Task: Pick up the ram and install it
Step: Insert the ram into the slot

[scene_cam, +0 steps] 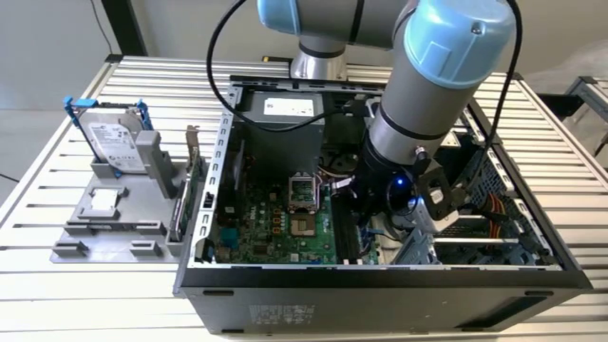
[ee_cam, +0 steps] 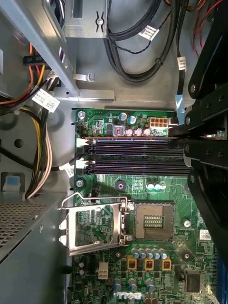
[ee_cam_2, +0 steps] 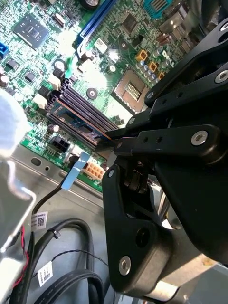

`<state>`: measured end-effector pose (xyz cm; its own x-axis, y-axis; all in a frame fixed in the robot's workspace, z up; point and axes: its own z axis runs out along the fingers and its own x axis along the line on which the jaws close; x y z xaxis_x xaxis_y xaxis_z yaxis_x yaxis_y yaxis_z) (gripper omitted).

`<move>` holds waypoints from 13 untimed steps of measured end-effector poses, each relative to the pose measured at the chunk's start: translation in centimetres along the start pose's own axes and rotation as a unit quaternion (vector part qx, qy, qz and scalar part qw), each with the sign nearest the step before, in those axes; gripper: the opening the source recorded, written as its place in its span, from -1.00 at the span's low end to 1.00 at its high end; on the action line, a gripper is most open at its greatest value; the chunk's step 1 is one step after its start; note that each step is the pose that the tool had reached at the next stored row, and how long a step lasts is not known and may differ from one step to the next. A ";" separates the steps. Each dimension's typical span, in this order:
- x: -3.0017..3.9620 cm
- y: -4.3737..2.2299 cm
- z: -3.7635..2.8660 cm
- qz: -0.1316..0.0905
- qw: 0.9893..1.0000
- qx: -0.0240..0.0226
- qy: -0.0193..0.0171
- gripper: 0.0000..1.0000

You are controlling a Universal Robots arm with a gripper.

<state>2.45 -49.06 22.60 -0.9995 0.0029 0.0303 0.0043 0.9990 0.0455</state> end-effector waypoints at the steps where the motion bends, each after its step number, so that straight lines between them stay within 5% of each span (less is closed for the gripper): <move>1: 0.01 0.00 0.00 0.000 1.000 0.000 0.000 -1.00; 13: 0.08 -0.02 0.55 0.000 1.000 0.000 0.000 -1.00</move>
<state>2.35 -49.06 22.06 -0.9995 0.0029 0.0305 0.0043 0.9990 0.0452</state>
